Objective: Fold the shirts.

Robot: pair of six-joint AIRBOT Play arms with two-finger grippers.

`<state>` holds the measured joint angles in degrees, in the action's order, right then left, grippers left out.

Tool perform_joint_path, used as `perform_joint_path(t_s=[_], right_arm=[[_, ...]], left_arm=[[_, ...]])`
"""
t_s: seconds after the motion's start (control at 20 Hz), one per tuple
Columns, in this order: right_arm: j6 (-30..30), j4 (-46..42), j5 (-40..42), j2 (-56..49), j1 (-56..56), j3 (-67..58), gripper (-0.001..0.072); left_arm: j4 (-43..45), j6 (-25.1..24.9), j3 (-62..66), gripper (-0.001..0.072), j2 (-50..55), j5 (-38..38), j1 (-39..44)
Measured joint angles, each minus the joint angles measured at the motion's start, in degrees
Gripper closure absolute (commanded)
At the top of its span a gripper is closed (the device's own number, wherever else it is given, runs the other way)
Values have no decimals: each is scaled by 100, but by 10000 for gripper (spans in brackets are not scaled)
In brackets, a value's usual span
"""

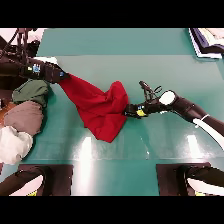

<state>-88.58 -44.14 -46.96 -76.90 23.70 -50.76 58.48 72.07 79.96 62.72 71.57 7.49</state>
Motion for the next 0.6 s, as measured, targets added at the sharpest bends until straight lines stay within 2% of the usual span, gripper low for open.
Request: perform_joint_path(t_s=[0.3, 0.6], right_arm=[[179, -96, 87, 404, -306, -125, 699], [247, -1108, -863, 2013, -1915, -1884, 699]], left_arm=[[195, 94, 232, 682, -9, -70, 0], [785, 382, 2334, 682, -15, -229, 0]])
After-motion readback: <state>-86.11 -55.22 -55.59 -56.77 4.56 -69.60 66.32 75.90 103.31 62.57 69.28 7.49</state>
